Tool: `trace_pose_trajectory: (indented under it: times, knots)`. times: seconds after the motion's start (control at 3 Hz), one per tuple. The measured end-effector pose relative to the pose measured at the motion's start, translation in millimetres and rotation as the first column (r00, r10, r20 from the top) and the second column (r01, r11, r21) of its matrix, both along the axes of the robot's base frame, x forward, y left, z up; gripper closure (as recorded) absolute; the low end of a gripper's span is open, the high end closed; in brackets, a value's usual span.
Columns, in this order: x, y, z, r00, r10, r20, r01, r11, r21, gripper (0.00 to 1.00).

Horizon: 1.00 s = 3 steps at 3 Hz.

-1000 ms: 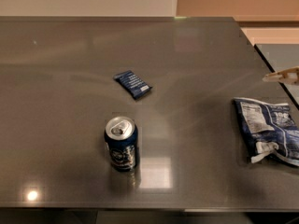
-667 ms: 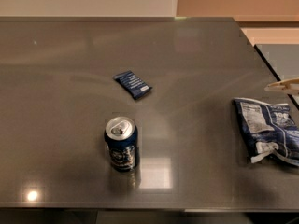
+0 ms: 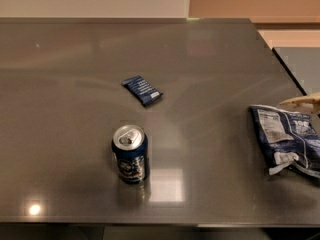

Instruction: Move blue chip bag near pepsi can

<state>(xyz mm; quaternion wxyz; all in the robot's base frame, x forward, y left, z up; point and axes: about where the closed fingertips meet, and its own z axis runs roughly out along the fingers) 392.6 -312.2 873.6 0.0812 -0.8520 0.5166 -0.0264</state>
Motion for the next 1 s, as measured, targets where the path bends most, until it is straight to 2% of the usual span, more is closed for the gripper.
trace_pose_trajectory:
  times: [0.33, 0.67, 1.0]
  knots:
    - [2.6, -1.3, -13.1, 0.9994, 0.036, -0.002, -0.036, 0.999, 0.006, 0.0]
    - [2.0, -2.4, -26.4, 0.9975, 0.067, -0.023, -0.066, 0.998, 0.012, 0.16]
    - [-1.5, -1.6, -32.1, 0.9959, 0.081, -0.04, -0.08, 0.997, 0.011, 0.39]
